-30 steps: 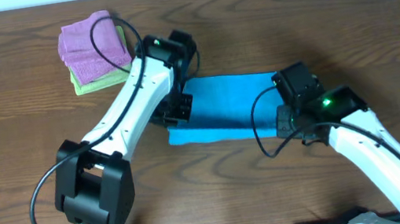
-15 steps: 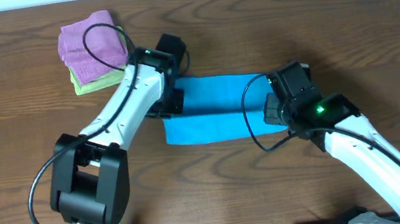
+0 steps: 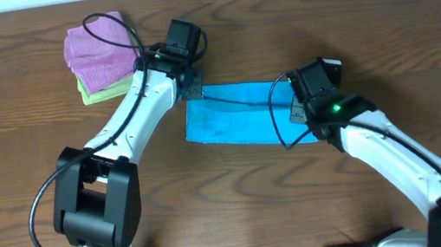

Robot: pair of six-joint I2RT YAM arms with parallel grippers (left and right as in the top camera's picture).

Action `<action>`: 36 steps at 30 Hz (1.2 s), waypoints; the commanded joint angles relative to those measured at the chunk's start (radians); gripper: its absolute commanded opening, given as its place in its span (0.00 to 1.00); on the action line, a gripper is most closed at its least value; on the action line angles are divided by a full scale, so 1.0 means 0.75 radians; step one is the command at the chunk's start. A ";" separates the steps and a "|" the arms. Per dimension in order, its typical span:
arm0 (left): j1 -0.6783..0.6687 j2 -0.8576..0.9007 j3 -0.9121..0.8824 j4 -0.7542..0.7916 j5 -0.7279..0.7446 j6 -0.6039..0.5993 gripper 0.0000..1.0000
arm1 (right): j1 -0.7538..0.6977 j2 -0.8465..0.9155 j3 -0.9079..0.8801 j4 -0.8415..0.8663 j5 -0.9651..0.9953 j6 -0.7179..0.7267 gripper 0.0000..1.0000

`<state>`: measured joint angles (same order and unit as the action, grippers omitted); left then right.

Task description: Fold the cloth

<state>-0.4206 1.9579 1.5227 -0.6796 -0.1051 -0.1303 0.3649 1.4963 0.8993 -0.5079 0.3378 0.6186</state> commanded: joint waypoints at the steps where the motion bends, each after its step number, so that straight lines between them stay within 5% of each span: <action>1: 0.004 0.023 0.004 0.034 -0.045 0.007 0.11 | -0.026 0.028 -0.008 0.051 0.043 0.017 0.02; 23: 0.003 0.097 0.004 -0.002 -0.001 -0.073 0.18 | -0.050 0.268 -0.008 0.515 0.035 -0.008 0.02; 24: 0.002 0.097 0.004 -0.005 0.003 -0.073 0.18 | -0.050 0.270 -0.008 0.516 0.043 -0.008 0.08; 26: 0.002 0.097 0.004 -0.012 0.003 -0.098 0.18 | -0.051 0.275 -0.008 0.527 0.075 -0.008 0.44; 28: 0.002 0.097 0.004 -0.027 0.009 -0.117 0.18 | -0.052 0.275 -0.008 0.528 0.084 -0.009 0.47; 32: 0.002 0.097 0.004 -0.057 0.052 -0.117 0.13 | -0.052 0.274 -0.008 0.531 0.088 -0.008 0.97; 36: 0.002 0.097 0.004 -0.094 0.115 -0.117 0.13 | -0.049 0.249 -0.005 0.515 -0.009 -0.009 0.99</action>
<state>-0.4206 2.0209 1.5227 -0.7383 -0.0620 -0.2100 0.3328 1.6966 0.8959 -0.1131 0.3676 0.6140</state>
